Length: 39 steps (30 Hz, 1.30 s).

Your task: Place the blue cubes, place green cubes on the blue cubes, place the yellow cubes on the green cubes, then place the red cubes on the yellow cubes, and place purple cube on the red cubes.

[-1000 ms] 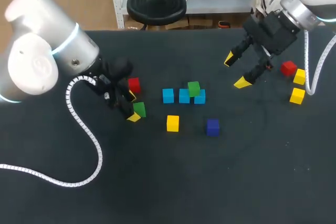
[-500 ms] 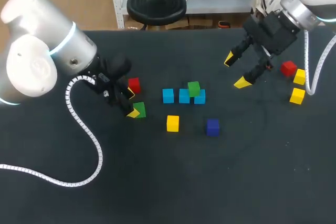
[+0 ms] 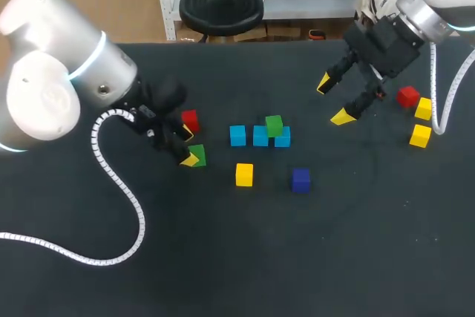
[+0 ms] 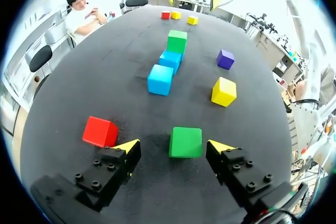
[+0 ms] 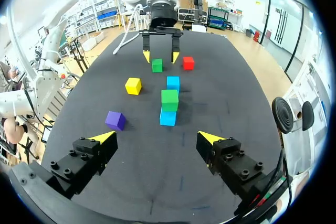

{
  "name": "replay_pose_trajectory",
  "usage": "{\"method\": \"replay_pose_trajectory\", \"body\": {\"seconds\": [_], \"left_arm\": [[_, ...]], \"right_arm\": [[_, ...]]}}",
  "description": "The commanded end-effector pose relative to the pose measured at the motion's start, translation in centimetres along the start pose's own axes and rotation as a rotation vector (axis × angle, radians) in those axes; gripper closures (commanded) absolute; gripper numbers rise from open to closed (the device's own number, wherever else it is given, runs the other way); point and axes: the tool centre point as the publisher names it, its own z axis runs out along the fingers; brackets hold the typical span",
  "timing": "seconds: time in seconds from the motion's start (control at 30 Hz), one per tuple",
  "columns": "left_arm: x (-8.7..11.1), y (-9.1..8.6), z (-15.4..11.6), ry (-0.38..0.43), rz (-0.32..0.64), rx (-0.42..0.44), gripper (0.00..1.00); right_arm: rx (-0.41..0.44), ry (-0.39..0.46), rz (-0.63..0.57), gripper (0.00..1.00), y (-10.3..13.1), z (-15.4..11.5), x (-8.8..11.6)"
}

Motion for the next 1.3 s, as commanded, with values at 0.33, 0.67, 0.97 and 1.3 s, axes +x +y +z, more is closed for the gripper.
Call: {"method": "replay_pose_trajectory", "body": {"seconds": [0.33, 0.67, 0.97, 1.3], "left_arm": [[0.4, 0.1, 0.5, 0.018, -0.008, -0.003, 0.58], [-0.2, -0.3, -0.2, -0.012, 0.036, -0.029, 0.86], [-1.9, -0.7, -0.6, 0.068, 0.086, -0.068, 1.00], [-4.3, -0.8, -0.5, 0.117, 0.169, -0.067, 1.00]], "right_arm": [[0.001, -0.001, -0.001, 0.00, 0.0, 0.0, 0.0], [0.001, -0.001, -0.001, 0.00, 0.0, 0.0, 0.0], [0.001, -0.001, -0.001, 0.00, 0.0, 0.0, 0.0], [0.001, -0.001, -0.001, 0.00, 0.0, 0.0, 0.0]]}}
